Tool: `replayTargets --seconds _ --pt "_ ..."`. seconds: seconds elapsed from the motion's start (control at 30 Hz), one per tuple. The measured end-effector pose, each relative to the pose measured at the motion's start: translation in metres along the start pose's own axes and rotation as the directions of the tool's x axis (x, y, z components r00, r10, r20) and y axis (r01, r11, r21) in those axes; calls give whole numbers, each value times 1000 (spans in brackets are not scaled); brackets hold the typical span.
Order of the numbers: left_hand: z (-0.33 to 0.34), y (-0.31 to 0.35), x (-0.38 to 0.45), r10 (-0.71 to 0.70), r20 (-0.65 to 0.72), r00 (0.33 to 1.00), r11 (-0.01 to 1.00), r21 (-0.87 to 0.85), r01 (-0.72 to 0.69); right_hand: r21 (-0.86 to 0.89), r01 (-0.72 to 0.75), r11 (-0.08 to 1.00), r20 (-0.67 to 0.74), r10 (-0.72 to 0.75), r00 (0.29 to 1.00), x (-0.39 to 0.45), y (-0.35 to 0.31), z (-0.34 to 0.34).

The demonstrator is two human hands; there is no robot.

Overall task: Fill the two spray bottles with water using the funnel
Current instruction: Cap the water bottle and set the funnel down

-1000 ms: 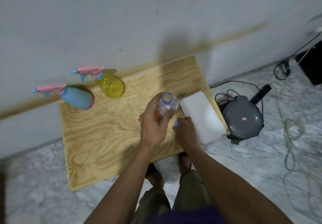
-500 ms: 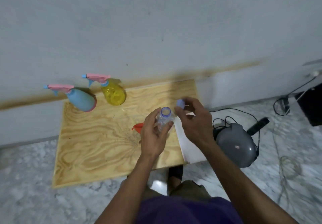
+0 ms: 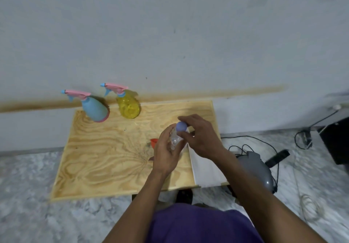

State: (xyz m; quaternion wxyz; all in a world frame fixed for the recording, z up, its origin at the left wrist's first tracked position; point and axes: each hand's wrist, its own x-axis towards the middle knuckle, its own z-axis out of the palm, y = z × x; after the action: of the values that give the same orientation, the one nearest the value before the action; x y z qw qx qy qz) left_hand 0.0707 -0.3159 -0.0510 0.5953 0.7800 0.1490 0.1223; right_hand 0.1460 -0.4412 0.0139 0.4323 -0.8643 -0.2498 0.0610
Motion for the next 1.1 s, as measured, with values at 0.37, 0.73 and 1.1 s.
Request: replayTargets --seconds 0.37,0.73,1.1 --pt "0 -5 0 -44 25 999 998 -45 45 43 -90 995 -150 96 984 -5 2 12" --pt "-2 -2 1 -71 24 997 997 -19 72 89 -77 993 -151 90 984 -9 1 15" --pt "-2 2 -2 -51 7 999 998 -33 51 106 -62 992 -116 74 990 -7 8 15"
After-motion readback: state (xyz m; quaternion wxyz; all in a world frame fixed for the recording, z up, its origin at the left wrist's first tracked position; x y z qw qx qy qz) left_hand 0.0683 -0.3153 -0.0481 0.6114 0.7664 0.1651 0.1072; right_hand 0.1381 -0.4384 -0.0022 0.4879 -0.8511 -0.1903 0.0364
